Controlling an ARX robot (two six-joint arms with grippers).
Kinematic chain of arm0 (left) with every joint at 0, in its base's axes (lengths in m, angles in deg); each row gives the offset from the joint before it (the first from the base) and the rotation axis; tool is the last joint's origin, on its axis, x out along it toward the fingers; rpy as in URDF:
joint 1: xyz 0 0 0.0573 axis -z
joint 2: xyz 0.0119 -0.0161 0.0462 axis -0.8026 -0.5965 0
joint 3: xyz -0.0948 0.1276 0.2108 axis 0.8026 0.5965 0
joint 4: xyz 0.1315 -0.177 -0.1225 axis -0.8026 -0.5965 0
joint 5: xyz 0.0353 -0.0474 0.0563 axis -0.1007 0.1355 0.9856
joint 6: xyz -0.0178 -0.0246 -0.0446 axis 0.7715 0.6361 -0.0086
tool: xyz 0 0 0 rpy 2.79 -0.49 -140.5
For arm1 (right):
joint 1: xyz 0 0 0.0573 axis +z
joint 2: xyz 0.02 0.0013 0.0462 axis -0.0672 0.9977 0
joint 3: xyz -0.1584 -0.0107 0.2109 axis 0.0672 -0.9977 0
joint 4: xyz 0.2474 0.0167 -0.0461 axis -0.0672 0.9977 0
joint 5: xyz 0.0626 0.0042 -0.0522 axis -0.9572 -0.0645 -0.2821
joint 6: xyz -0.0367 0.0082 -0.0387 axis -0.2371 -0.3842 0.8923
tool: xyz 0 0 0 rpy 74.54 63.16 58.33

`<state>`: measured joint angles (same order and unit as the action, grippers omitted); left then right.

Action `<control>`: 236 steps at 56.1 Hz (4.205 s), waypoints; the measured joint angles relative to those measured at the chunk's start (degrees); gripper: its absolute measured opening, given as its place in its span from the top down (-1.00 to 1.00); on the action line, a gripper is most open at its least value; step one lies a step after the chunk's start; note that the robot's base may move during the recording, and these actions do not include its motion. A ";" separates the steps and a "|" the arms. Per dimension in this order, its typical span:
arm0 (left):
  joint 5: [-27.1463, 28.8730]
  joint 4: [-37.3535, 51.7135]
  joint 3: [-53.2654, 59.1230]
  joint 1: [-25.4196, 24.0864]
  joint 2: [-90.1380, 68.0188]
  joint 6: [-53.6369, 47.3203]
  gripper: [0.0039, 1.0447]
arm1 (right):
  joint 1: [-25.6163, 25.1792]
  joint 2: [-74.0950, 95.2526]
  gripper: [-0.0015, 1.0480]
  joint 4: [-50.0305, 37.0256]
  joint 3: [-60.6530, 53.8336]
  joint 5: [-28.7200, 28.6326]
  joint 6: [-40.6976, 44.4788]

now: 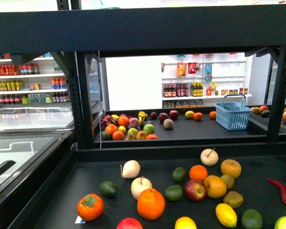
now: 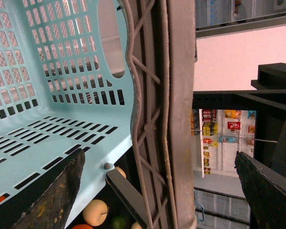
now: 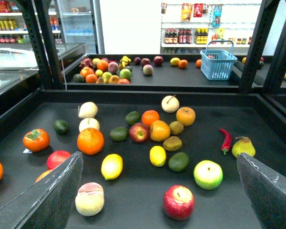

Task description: Pick lemon from shelf

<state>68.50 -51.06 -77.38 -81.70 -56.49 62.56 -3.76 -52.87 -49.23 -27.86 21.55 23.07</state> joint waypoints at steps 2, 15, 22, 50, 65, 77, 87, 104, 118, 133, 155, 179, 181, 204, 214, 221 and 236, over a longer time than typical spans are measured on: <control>0.26 0.28 -0.50 0.13 -0.63 0.33 -0.85 | 0.00 0.00 -0.86 0.00 0.00 0.00 -0.02; 2.99 3.41 -3.65 1.22 -4.59 0.48 0.66 | 0.00 0.00 -0.86 0.00 0.00 0.00 -0.02; 2.29 3.45 -2.69 1.90 -3.32 -3.37 0.69 | 0.02 0.00 -0.86 0.00 0.00 0.00 0.00; -3.34 2.71 2.54 18.58 10.29 -8.98 0.73 | 0.00 0.00 -0.86 0.00 0.00 0.00 -0.02; -4.09 3.02 5.14 35.32 10.88 -9.86 0.73 | 0.00 0.00 -0.86 0.00 0.00 0.00 -0.02; -4.22 3.08 5.14 44.41 7.48 -12.41 0.73 | 0.00 0.00 -0.86 0.00 0.00 0.00 -0.02; -4.79 3.61 5.11 49.16 4.20 -14.14 0.73 | 0.00 0.00 -0.86 0.00 0.00 0.00 -0.02; -6.75 5.31 5.11 52.28 1.16 -17.86 0.73 | 0.00 0.00 -0.86 0.00 0.00 0.00 -0.02; -5.66 5.44 5.11 51.56 0.61 -20.46 0.73 | -8.70 32.00 -0.86 -4.70 10.58 4.55 -6.54; -5.73 5.42 5.14 51.45 0.59 -20.68 0.74 | -20.28 80.85 -0.86 -19.74 34.82 -11.74 -5.70; -5.86 5.44 5.14 51.45 0.59 -20.85 0.74 | -14.27 127.40 -0.86 -10.32 74.44 -12.04 -0.74; -5.90 5.44 5.11 51.45 0.59 -20.87 0.74 | -6.01 157.26 -0.86 -1.38 108.59 -6.38 0.44; -5.88 5.44 5.11 51.45 0.59 -20.85 0.74 | -5.81 159.14 -0.86 -0.37 111.40 -6.25 0.44; -5.90 5.44 5.14 51.45 0.59 -20.85 0.74 | -4.13 174.81 -0.86 11.74 140.72 -5.33 0.42; -5.88 5.44 5.11 51.45 0.59 -20.85 0.74 | -3.32 177.35 -0.86 13.25 144.69 -5.33 0.15; -5.88 5.44 5.11 51.45 0.59 -20.85 0.74 | -2.93 178.40 -0.86 13.68 145.55 -5.31 0.11; -5.88 5.44 5.11 51.45 0.59 -20.85 0.75 | -2.27 185.41 -0.86 20.26 157.20 -4.46 0.28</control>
<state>62.63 -45.62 -72.27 -30.25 -55.90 41.70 -6.03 132.54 -28.97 129.33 17.09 23.35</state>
